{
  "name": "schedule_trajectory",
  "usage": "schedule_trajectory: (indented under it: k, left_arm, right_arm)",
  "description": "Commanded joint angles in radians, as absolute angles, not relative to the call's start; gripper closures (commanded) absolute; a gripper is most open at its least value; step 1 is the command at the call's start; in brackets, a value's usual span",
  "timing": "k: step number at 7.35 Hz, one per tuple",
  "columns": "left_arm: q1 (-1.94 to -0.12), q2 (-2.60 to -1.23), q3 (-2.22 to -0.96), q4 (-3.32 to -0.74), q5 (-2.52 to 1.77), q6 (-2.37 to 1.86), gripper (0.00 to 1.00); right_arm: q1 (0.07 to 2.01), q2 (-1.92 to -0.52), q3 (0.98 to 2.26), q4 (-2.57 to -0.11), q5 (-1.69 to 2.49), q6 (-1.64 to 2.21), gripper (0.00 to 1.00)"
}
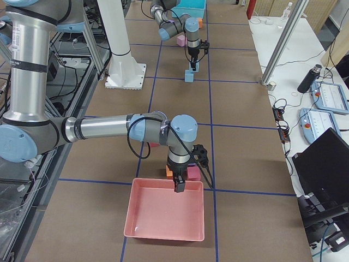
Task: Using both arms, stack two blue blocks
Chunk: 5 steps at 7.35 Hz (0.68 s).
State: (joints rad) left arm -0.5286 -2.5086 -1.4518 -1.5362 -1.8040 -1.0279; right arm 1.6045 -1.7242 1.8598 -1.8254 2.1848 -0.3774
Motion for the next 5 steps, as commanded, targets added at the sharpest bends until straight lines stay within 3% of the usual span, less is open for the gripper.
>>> schedule_trajectory:
  k: [1,5]
  left_arm:
    - [-0.520,-2.510,-1.454,-1.531,-1.835,-1.026,0.90]
    - [-0.512,-2.507,-1.453,-1.531,-1.835,-1.034,0.83]
  right_arm:
    - [1.605,-1.724,1.859,-1.825,2.184,-0.377,0.00]
    - [1.605,-1.724,1.859,-1.825,2.184,-0.377,0.00]
